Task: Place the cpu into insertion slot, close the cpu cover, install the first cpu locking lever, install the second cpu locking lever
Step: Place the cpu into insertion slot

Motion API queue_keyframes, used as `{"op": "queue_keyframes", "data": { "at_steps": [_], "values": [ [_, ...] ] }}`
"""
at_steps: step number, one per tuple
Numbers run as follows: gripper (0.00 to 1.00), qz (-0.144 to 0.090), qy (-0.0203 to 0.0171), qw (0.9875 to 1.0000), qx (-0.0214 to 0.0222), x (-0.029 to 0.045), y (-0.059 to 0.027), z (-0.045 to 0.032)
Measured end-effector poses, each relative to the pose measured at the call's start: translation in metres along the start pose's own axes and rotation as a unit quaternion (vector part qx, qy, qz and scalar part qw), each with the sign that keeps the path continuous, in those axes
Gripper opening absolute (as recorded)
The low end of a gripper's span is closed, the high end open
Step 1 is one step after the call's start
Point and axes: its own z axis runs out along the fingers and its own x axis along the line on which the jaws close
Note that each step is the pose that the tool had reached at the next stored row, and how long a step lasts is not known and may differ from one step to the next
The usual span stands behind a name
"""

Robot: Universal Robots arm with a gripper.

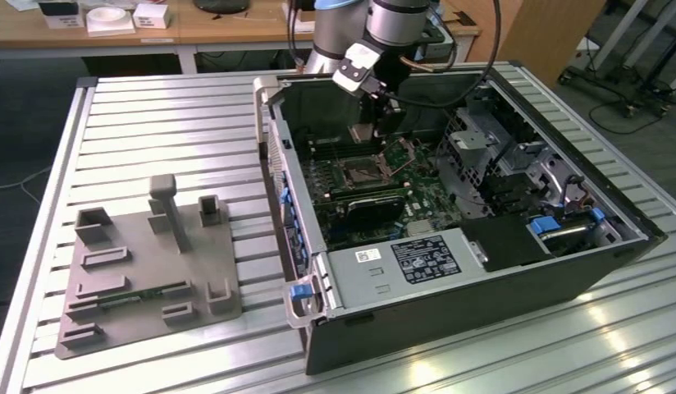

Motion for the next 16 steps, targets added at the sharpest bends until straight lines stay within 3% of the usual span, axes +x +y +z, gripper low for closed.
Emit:
{"op": "queue_keyframes", "data": {
  "at_steps": [16],
  "values": [
    [0.54,0.002,-0.0001,1.0,0.0,-0.0008,0.0017,0.0292]
  ]
}}
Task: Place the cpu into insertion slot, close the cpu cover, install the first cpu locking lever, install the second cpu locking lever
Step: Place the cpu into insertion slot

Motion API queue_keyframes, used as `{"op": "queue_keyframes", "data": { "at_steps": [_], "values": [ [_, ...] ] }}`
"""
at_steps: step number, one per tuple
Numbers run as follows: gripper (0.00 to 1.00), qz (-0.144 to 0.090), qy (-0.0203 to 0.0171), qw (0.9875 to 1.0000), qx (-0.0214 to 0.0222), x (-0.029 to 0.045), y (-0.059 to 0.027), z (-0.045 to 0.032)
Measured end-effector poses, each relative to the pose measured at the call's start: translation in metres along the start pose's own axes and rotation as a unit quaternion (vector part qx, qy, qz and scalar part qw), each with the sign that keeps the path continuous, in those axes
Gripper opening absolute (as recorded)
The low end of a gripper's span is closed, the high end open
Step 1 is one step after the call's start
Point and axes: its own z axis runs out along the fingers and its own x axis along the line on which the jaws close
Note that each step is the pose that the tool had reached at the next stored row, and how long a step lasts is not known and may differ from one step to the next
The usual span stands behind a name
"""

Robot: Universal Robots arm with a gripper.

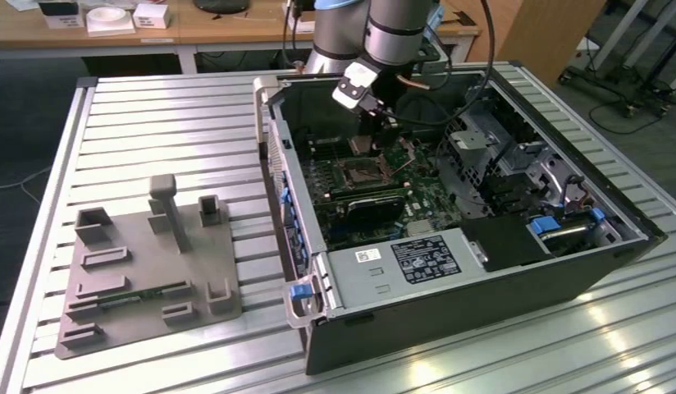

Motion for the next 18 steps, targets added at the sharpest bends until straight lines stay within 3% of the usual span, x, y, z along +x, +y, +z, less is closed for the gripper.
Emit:
{"op": "queue_keyframes", "data": {
  "at_steps": [8,18],
  "values": [
    [0.54,0.0,0.0,1.0,0.0,-0.0004,-0.0003,0.0125],
    [0.54,0.0,-0.0001,1.0,0.0,-0.001,-0.0002,0.0199]
  ]
}}
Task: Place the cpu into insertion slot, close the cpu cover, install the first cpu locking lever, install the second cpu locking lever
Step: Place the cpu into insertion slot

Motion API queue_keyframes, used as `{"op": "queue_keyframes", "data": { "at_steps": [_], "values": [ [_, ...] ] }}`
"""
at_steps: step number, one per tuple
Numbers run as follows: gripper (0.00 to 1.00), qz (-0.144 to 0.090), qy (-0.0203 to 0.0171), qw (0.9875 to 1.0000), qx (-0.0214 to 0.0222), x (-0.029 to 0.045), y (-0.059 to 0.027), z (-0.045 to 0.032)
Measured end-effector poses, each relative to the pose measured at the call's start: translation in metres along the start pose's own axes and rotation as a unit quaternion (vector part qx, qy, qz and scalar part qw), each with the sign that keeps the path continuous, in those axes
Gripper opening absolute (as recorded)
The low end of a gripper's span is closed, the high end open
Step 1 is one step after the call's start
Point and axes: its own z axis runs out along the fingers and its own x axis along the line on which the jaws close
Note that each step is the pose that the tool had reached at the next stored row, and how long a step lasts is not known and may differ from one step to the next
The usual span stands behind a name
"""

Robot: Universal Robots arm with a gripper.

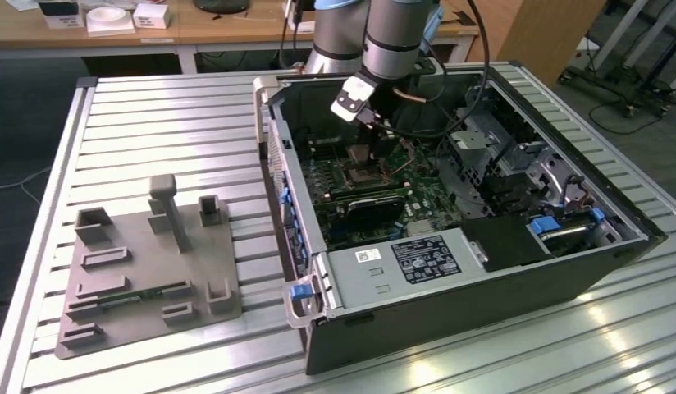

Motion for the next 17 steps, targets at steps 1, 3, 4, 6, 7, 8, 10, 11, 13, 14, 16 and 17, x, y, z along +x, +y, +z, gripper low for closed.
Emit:
{"op": "queue_keyframes", "data": {
  "at_steps": [1,3,4,6,7,8,10,11,13,14,16,17],
  "values": [
    [0.54,0.0,0.0001,1.0,-0.0001,-0.0003,0.0001,0.0008],
    [0.54,0.0,0.0001,1.0,-0.0001,-0.0011,0.0001,0.0028],
    [0.54,0.0,0.0001,1.0,0.0,-0.0015,0.0001,0.0036],
    [0.54,0.0,0.0001,1.0,0.0,-0.0033,0.0011,0.0112],
    [0.54,0.0,0.0001,1.0,0.0,-0.0036,0.0015,0.0122],
    [0.54,0.0,0.0,1.0,0.0,-0.004,0.0018,0.013],
    [0.54,0.002,0.0,1.0,-0.0001,-0.0058,0.0021,0.0141],
    [0.54,0.003,0.0,1.0,-0.0001,-0.0071,0.0022,0.0146],
    [0.54,0.004,0.0,1.0,-0.0002,-0.0095,0.0021,0.0155],
    [0.54,0.005,0.0,1.0,-0.0002,-0.01,0.0021,0.016],
    [0.54,0.006,-0.0001,1.0,-0.0002,-0.0107,0.0021,0.0163],
    [0.54,0.006,-0.0001,1.0,-0.0002,-0.011,0.0021,0.0163]
  ]
}}
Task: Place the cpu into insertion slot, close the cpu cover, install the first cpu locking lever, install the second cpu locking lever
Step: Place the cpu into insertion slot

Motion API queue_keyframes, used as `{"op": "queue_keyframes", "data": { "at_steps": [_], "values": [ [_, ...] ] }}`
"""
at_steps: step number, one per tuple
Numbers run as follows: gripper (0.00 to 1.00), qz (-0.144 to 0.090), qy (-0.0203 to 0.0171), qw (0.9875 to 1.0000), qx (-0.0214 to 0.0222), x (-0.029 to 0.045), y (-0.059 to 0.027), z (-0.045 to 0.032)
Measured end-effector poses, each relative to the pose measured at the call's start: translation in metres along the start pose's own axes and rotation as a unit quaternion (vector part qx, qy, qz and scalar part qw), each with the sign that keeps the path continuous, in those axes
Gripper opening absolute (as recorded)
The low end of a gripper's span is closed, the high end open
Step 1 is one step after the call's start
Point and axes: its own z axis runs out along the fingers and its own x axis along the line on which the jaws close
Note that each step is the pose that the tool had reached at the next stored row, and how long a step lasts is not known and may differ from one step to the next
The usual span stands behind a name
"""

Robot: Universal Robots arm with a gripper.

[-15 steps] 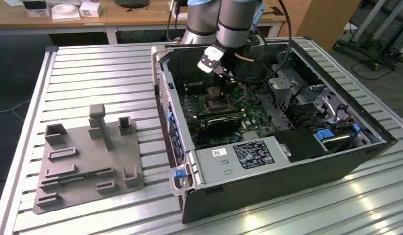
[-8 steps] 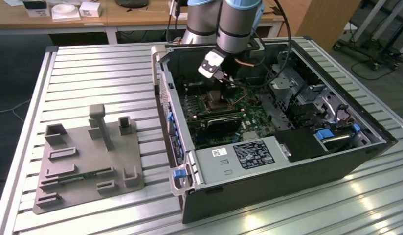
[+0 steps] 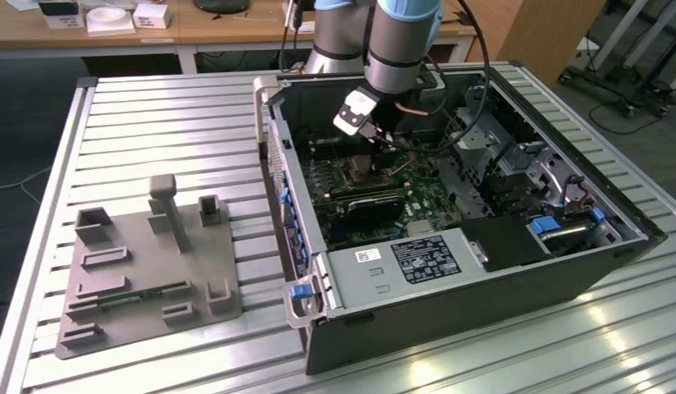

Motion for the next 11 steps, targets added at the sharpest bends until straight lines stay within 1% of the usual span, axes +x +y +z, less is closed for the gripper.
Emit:
{"op": "queue_keyframes", "data": {
  "at_steps": [11],
  "values": [
    [0.54,0.0,0.0,1.0,0.0,-0.0003,0.0,0.0009]
  ]
}}
